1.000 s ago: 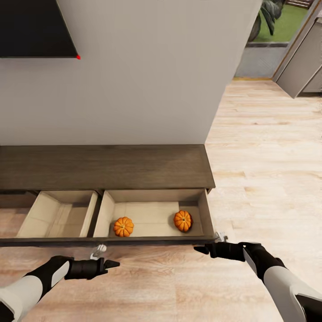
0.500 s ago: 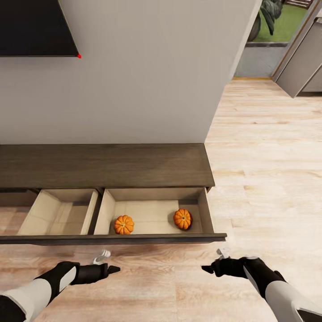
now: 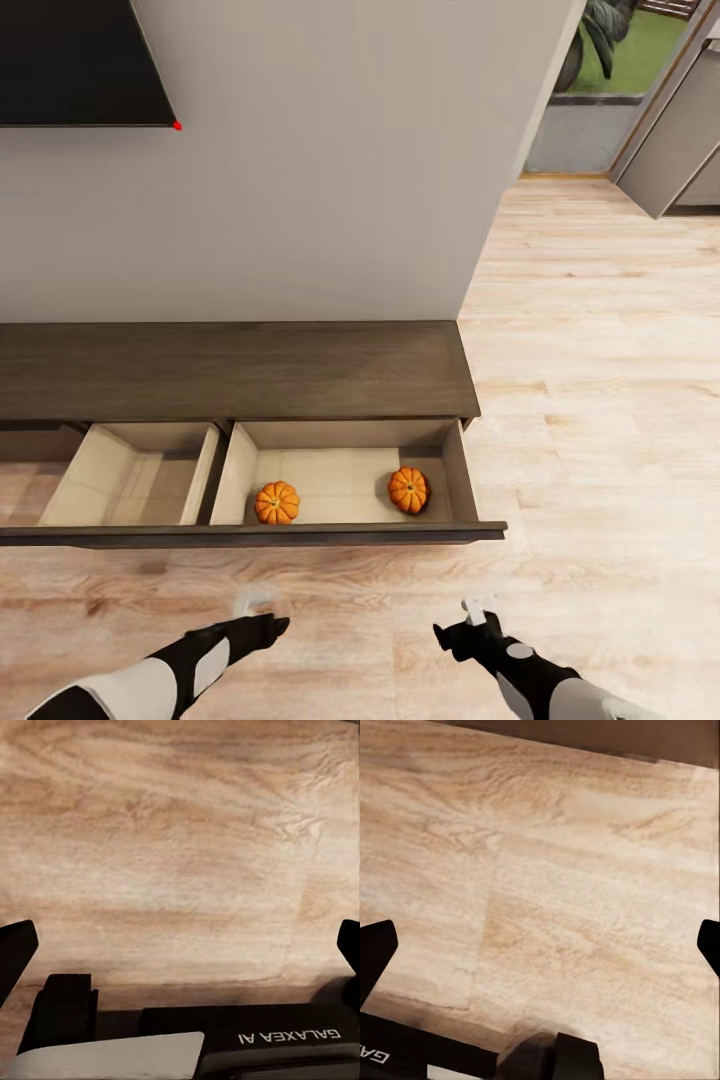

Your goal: Place each of the two pumpkins and all three candles from the living room inside a cabinet in the living room (use any cabinet), then make sure every cabinet is closed, and position the cauldron so it is next to a table in the living room.

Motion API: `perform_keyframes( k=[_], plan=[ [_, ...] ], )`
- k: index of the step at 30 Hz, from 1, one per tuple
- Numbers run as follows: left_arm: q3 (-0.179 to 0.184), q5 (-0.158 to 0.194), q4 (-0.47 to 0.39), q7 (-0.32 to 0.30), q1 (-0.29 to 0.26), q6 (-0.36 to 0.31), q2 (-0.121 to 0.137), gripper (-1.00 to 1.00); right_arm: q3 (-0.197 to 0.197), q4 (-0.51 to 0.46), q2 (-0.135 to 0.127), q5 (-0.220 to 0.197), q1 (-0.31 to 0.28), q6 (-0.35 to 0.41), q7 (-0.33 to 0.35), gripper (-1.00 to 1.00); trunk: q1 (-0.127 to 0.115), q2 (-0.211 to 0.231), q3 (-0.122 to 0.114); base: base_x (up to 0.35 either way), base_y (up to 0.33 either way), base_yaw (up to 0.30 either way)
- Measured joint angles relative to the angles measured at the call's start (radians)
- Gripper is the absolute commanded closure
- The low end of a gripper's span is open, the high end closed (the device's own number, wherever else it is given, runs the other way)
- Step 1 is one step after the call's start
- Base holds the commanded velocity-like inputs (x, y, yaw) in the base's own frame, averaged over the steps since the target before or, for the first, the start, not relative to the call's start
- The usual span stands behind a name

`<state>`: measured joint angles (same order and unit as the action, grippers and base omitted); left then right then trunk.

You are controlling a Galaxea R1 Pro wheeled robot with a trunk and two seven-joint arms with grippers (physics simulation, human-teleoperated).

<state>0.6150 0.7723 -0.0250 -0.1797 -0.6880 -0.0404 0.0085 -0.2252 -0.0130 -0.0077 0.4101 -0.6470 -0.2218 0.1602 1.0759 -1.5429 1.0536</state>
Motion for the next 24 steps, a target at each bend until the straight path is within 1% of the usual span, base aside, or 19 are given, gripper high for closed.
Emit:
perform_keyframes(
  k=[1,2,3,5,6,8,13,17,20,23,24],
  plan=[
    [-0.001,0.000,0.000,0.015,0.003,0.004,-0.005,-1.00,-0.001,0.002,0.005,0.002,0.002,-0.005,-0.014,-1.00,0.000,0.000,0.000,0.000,0.000,0.000],
    [-0.001,0.000,0.000,0.071,0.015,0.021,-0.017,-1.00,0.000,0.005,0.016,0.012,0.004,-0.013,-0.045,-1.00,0.000,0.000,0.000,0.000,0.000,0.000],
    [-0.001,0.000,0.000,0.119,0.024,0.041,-0.025,-1.00,0.000,0.007,0.020,0.018,0.005,-0.016,-0.060,-1.00,0.000,0.000,0.000,0.000,0.000,0.000],
    [-0.001,-0.001,0.000,0.218,0.035,0.104,-0.042,-1.00,0.000,0.011,0.025,0.025,0.007,-0.022,-0.077,-1.00,0.000,0.000,0.000,0.000,0.000,0.000],
    [-0.001,-0.001,0.000,0.247,0.039,0.127,-0.047,-1.00,-0.001,0.012,0.026,0.026,0.008,-0.024,-0.081,-1.00,0.000,0.000,0.000,0.000,0.000,0.000],
    [-0.001,-0.003,-0.002,0.281,0.045,0.154,-0.053,-1.00,-0.001,0.014,0.026,0.026,0.011,-0.028,-0.085,-1.00,0.000,0.000,0.000,0.000,0.000,0.000],
    [0.000,-0.002,-0.007,0.293,0.055,0.167,-0.057,-1.00,-0.002,0.011,0.025,0.024,0.018,-0.031,-0.086,-1.00,0.000,0.000,0.000,0.000,0.000,0.000],
    [-0.001,0.000,-0.008,0.293,0.056,0.167,-0.058,-1.00,-0.003,0.010,0.024,0.023,0.018,-0.037,-0.087,-1.00,0.015,-0.028,0.012,0.000,0.000,0.000],
    [-0.001,0.002,-0.006,0.293,0.057,0.167,-0.057,-1.00,-0.002,0.013,0.024,0.025,0.019,-0.084,-0.087,-1.00,0.027,-0.049,0.022,0.000,0.000,0.000],
    [-0.002,0.003,-0.003,0.293,0.060,0.168,-0.051,-1.00,-0.003,0.014,0.025,0.026,0.026,-0.136,-0.087,-1.00,0.038,-0.070,0.031,0.000,0.000,0.000],
    [-0.002,0.003,-0.002,0.293,0.064,0.168,-0.050,-1.00,-0.003,0.014,0.025,0.026,0.027,-0.143,-0.087,-1.00,0.042,-0.077,0.034,0.000,0.000,0.000]
  ],
)
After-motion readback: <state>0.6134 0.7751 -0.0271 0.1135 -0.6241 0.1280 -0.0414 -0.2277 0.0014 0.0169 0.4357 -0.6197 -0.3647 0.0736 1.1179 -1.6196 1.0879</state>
